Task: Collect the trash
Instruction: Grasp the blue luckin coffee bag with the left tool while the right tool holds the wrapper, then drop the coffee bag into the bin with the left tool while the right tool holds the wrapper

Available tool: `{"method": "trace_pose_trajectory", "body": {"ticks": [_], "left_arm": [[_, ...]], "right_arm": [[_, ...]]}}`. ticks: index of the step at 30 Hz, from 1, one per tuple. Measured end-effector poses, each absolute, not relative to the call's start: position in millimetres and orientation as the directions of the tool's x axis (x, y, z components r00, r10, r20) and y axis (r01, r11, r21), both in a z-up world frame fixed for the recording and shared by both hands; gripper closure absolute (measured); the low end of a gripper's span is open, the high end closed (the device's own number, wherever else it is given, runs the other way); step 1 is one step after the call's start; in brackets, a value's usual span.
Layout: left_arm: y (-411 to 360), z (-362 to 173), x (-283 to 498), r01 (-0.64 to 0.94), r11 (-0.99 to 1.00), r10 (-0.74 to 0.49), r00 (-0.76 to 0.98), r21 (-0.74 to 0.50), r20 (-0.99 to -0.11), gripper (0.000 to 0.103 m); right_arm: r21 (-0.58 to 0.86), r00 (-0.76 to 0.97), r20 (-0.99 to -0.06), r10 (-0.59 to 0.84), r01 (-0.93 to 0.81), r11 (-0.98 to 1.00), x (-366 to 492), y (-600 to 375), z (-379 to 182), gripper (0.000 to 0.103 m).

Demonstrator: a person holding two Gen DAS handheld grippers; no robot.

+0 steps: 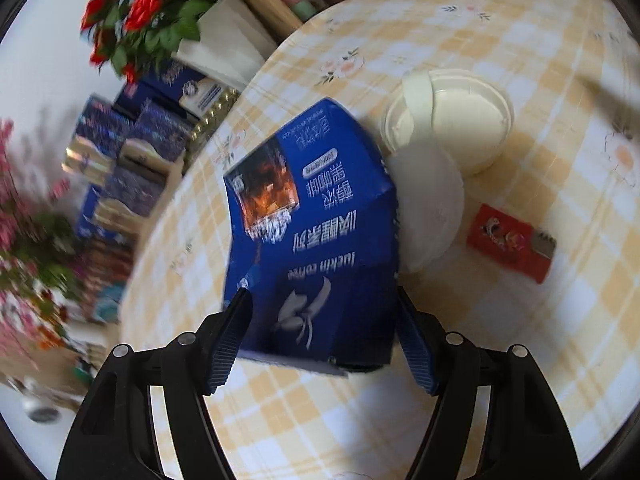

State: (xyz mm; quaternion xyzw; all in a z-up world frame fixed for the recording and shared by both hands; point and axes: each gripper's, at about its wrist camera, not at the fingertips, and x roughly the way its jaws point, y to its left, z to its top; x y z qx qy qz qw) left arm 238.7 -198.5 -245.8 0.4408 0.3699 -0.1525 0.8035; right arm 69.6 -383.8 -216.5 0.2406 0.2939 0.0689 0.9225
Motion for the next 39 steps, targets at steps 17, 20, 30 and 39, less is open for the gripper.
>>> {"method": "trace_pose_trajectory", "body": {"ticks": [17, 20, 30, 39], "left_arm": [[-111, -163, 279, 0.531, 0.839, -0.198, 0.5, 0.118, -0.843, 0.071], [-63, -148, 288, 0.417, 0.904, -0.303, 0.461, -0.098, -0.834, 0.072], [44, -145, 285, 0.132, 0.919, -0.392, 0.425, -0.373, -0.816, 0.074], [70, -161, 293, 0.09, 0.953, -0.299, 0.459, -0.291, -0.837, 0.072]], "right_arm": [[0.484, 0.808, -0.511, 0.293, -0.011, 0.875, 71, -375, -215, 0.067], [0.478, 0.803, -0.515, 0.3, -0.022, 0.878, 72, -370, -215, 0.067], [0.464, 0.784, -0.538, 0.31, -0.032, 0.885, 76, -359, -217, 0.067], [0.443, 0.763, -0.559, 0.325, -0.057, 0.895, 79, -342, -213, 0.067]]}}
